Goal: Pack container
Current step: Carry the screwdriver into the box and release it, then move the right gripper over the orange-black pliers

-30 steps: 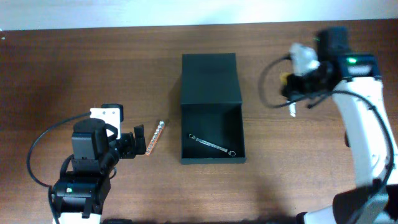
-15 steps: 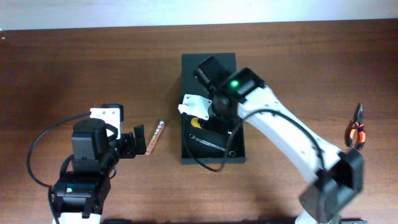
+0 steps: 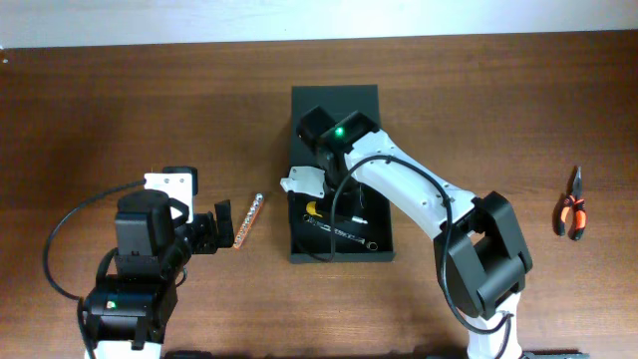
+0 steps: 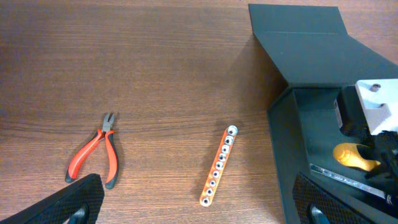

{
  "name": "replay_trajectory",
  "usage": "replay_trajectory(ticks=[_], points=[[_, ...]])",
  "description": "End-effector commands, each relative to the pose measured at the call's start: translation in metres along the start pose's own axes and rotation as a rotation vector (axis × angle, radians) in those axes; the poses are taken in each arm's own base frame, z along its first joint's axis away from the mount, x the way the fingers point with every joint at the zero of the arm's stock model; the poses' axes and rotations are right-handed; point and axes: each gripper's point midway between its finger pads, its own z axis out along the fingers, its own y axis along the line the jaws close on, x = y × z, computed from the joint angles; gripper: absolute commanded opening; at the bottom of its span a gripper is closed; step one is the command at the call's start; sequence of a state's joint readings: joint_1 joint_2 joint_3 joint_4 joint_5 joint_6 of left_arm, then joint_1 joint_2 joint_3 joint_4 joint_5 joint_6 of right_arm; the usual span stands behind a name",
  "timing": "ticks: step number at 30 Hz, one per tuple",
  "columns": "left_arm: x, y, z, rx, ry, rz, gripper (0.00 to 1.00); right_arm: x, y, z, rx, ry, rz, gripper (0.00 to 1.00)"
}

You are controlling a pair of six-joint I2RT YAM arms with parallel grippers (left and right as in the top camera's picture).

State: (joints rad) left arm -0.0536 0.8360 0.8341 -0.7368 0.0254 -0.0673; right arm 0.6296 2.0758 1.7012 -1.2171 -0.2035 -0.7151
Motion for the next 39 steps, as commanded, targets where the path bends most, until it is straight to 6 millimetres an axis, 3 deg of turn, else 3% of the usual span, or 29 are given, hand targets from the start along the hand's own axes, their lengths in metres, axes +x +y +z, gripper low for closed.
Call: replay_trajectory(ticks=[1, 3, 4, 8, 12, 15, 18, 19, 20, 23, 24, 26, 28, 30, 32, 33, 35, 38, 39], points=[[-0.007, 0.001, -0.003, -0.006, -0.020, 0.014, 0.99, 0.008, -0.009, 0.001, -0.002, 0.002, 0.016, 0.12], [-0.007, 0.001, -0.003, -0.006, -0.020, 0.014, 0.99, 0.010, -0.011, 0.001, -0.002, 0.002, 0.024, 0.34], [-0.007, 0.001, -0.003, -0.006, -0.020, 0.014, 0.99, 0.011, -0.013, 0.000, -0.001, 0.001, 0.029, 0.37], [-0.007, 0.001, -0.003, -0.006, -0.020, 0.014, 0.99, 0.013, -0.014, 0.000, -0.003, 0.002, 0.040, 0.47], [-0.007, 0.001, -0.003, -0.006, -0.020, 0.014, 0.99, 0.014, -0.014, -0.001, -0.004, 0.004, 0.042, 0.47], [-0.007, 0.001, -0.003, -0.006, -0.020, 0.014, 0.99, 0.009, -0.016, -0.014, 0.022, -0.019, 0.096, 0.47], [-0.007, 0.001, -0.003, -0.006, -0.020, 0.014, 0.99, 0.000, -0.034, -0.060, 0.165, -0.081, 0.188, 0.50], [-0.007, 0.001, -0.003, -0.006, -0.020, 0.014, 0.99, 0.000, -0.046, -0.090, 0.254, -0.112, 0.251, 0.51], [-0.007, 0.001, -0.003, -0.006, -0.020, 0.014, 0.99, 0.002, -0.050, -0.103, 0.290, -0.125, 0.282, 0.51], [-0.007, 0.001, -0.003, -0.006, -0.020, 0.014, 0.99, 0.027, -0.073, -0.176, 0.459, -0.207, 0.505, 0.59], [-0.007, 0.001, -0.003, -0.006, -0.020, 0.014, 0.99, 0.049, -0.081, -0.213, 0.515, -0.261, 0.629, 0.69], [-0.007, 0.001, -0.003, -0.006, -0.020, 0.014, 0.99, 0.085, -0.089, -0.254, 0.561, -0.331, 0.788, 0.94], [-0.007, 0.001, -0.003, -0.006, -0.020, 0.014, 0.99, 0.134, -0.096, -0.285, 0.605, -0.382, 0.982, 0.98], [-0.007, 0.001, -0.003, -0.006, -0.020, 0.014, 0.99, 0.210, -0.102, -0.306, 0.640, -0.401, 1.252, 0.99], [-0.007, 0.001, -0.003, -0.006, -0.020, 0.014, 0.99, 0.253, -0.101, -0.307, 0.643, -0.381, 1.400, 0.99], [-0.007, 0.001, -0.003, -0.006, -0.020, 0.014, 0.99, 0.286, -0.100, -0.304, 0.635, -0.357, 1.507, 0.99], [-0.007, 0.001, -0.003, -0.006, -0.020, 0.014, 0.99, 0.326, -0.097, -0.296, 0.593, -0.353, 1.627, 0.99], [-0.007, 0.001, -0.003, -0.006, -0.020, 0.014, 0.99, 0.358, -0.097, -0.281, 0.539, -0.344, 1.726, 0.99], [-0.007, 0.001, -0.003, -0.006, -0.020, 0.014, 0.99, 0.376, -0.099, -0.265, 0.502, -0.312, 1.775, 0.99]])
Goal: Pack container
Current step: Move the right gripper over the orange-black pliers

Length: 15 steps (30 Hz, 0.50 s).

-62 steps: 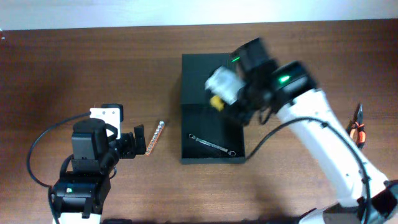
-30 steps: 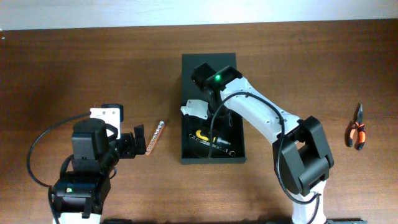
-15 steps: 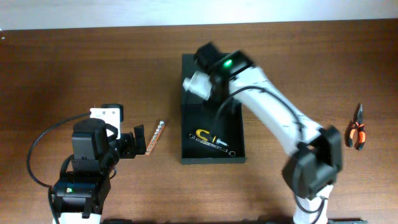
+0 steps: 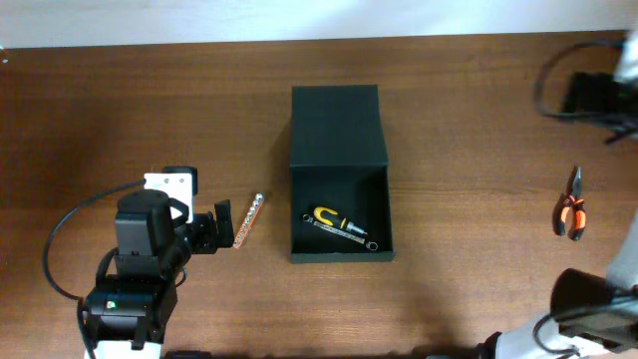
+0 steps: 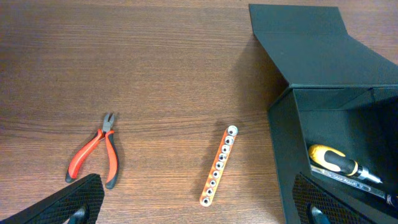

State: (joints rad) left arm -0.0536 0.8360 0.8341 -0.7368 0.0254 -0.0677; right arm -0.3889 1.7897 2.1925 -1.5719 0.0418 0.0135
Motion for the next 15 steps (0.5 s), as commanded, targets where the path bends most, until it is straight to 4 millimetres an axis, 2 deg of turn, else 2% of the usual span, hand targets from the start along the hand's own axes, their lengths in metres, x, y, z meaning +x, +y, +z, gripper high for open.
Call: replay_trajectory(ticks=[1, 2, 6, 12, 15], points=[[-0.007, 0.001, -0.003, -0.006, -0.020, 0.014, 0.99, 0.015, -0.021, 0.039, -0.020, 0.113, 0.088, 0.99], [-0.007, 0.001, -0.003, -0.006, -0.020, 0.014, 0.99, 0.019, -0.024, 0.048, -0.018, 0.139, 0.084, 0.99], [-0.007, 0.001, -0.003, -0.006, -0.020, 0.014, 0.99, 0.048, -0.023, 0.112, -0.028, 0.246, 0.054, 0.99], [-0.007, 0.001, -0.003, -0.005, -0.019, 0.014, 0.99, 0.084, -0.019, 0.174, -0.038, 0.297, 0.051, 0.99], [-0.007, 0.001, -0.003, -0.005, -0.019, 0.014, 0.99, 0.097, -0.018, 0.198, -0.041, 0.294, 0.032, 0.99]])
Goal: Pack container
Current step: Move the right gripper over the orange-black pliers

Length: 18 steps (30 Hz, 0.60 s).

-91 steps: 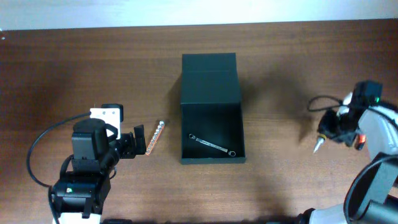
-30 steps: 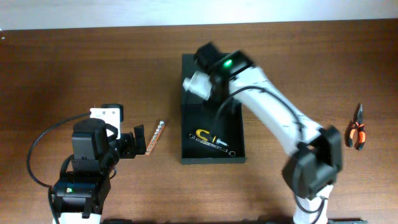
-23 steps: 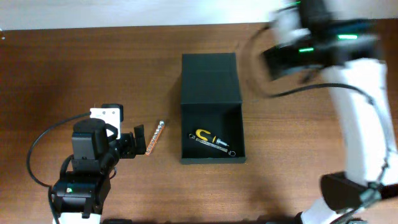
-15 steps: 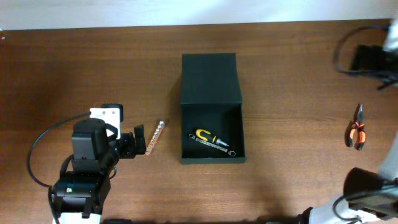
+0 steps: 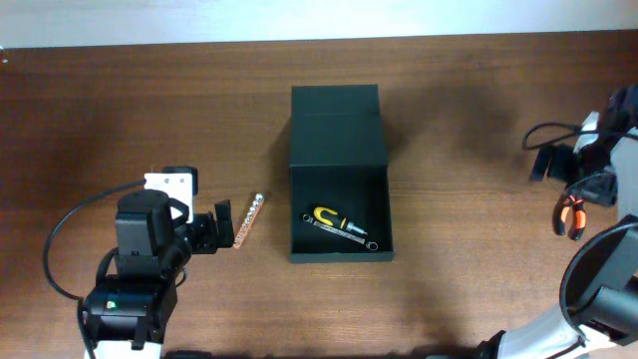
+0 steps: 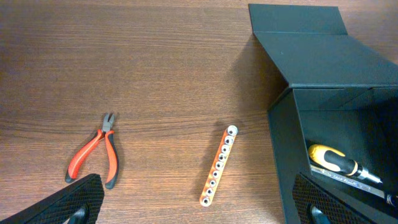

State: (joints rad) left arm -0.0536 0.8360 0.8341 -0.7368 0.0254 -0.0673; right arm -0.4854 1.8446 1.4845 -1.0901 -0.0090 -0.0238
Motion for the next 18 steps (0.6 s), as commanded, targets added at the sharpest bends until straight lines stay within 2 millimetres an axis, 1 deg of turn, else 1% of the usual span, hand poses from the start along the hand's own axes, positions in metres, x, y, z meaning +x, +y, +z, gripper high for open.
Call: replay_trajectory(ticks=[1, 5, 9, 14, 16, 18], points=[[-0.007, 0.001, -0.003, -0.006, -0.019, 0.014, 0.99, 0.011, 0.002, 0.021, -0.011, 0.011, -0.024, 0.99], [-0.006, 0.001, -0.003, -0.006, -0.015, 0.014, 0.99, 0.007, 0.002, 0.032, -0.010, -0.018, -0.030, 0.99], [-0.005, 0.001, -0.003, -0.006, -0.011, 0.013, 0.99, 0.006, 0.006, 0.043, -0.034, -0.044, -0.078, 0.99], [-0.005, 0.001, -0.003, -0.006, -0.011, 0.013, 0.99, 0.001, 0.005, 0.046, -0.031, -0.071, -0.077, 0.99], [-0.005, 0.001, -0.003, -0.006, -0.011, 0.013, 0.99, -0.001, 0.001, 0.046, -0.028, -0.082, -0.067, 0.99], [-0.005, 0.001, -0.003, -0.006, -0.011, 0.013, 0.99, -0.003, -0.008, 0.046, -0.023, -0.089, -0.040, 0.99]])
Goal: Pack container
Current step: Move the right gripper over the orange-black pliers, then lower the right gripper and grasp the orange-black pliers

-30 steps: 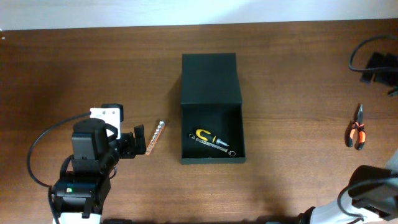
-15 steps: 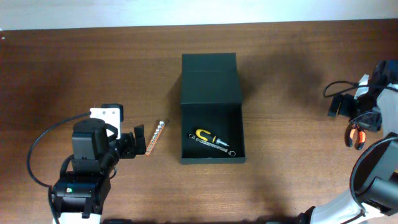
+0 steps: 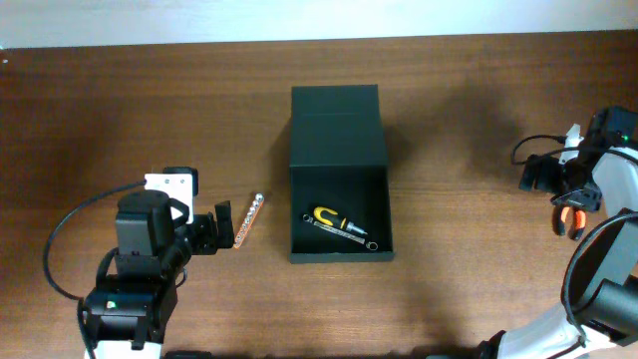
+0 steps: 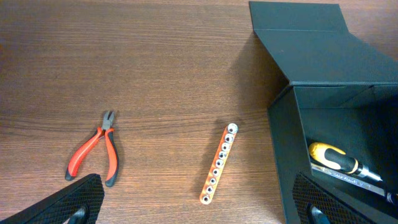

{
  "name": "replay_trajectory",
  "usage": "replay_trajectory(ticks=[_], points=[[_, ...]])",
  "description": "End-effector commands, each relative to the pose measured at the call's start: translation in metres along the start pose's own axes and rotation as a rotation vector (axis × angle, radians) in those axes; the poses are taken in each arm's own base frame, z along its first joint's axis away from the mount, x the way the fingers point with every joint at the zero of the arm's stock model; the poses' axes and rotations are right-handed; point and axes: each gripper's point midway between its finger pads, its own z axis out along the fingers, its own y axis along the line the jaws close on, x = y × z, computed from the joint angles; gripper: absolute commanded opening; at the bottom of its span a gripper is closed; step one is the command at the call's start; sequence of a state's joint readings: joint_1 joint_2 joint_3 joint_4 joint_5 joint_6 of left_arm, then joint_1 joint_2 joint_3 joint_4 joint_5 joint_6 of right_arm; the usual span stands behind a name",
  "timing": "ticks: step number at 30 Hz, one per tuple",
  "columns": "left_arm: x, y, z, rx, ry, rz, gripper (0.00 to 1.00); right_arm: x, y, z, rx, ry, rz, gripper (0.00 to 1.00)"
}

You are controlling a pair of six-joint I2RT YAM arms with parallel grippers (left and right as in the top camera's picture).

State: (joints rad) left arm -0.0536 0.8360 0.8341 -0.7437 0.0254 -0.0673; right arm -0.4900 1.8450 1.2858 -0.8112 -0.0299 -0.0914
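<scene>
The black box (image 3: 295, 214) stands open at the table's middle, its lid (image 3: 336, 115) laid flat behind it. Inside lie a yellow-handled screwdriver (image 3: 325, 214) (image 4: 333, 158) and a metal wrench (image 3: 349, 233). An orange socket strip (image 3: 247, 219) (image 4: 219, 165) lies left of the box. One pair of red pliers (image 3: 571, 221) lies at the far right, with my right gripper (image 3: 564, 189) over its nose; its jaws cannot be made out. A second pair of red pliers (image 4: 93, 152) lies left of the strip. My left gripper (image 4: 199, 211) (image 3: 214, 229) is wide open and empty, short of the strip.
In the overhead view my left arm (image 3: 140, 249) covers the spot where the second pliers lie. The right arm's cable (image 3: 528, 145) loops beside the gripper. The table's far edge (image 3: 319, 42) runs along the top.
My right gripper has shifted slightly towards the right-hand pliers and now covers their nose. The left arm, the box and the tools have not moved.
My right arm was reaching into the box over the screwdriver and wrench. Then it was out at the far right, blurred, with both tools left lying in the box. After that it stood beside the right-hand pliers, and now over them. My left gripper stayed open and still.
</scene>
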Motion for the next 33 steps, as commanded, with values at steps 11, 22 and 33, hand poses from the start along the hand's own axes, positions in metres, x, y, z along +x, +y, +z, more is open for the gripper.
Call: replay_trajectory(ticks=[11, 22, 33], points=[[-0.007, 0.001, -0.003, -0.005, -0.018, 0.013, 0.99, 0.006, -0.042, -0.001, 0.006, -0.008, 0.139, 0.99], [-0.007, 0.001, -0.003, -0.005, -0.018, 0.013, 0.99, 0.023, -0.035, 0.028, -0.032, 0.071, 0.142, 0.99], [-0.007, 0.001, -0.003, -0.005, -0.018, 0.013, 0.99, 0.028, -0.034, 0.051, -0.042, 0.111, 0.145, 0.99]])
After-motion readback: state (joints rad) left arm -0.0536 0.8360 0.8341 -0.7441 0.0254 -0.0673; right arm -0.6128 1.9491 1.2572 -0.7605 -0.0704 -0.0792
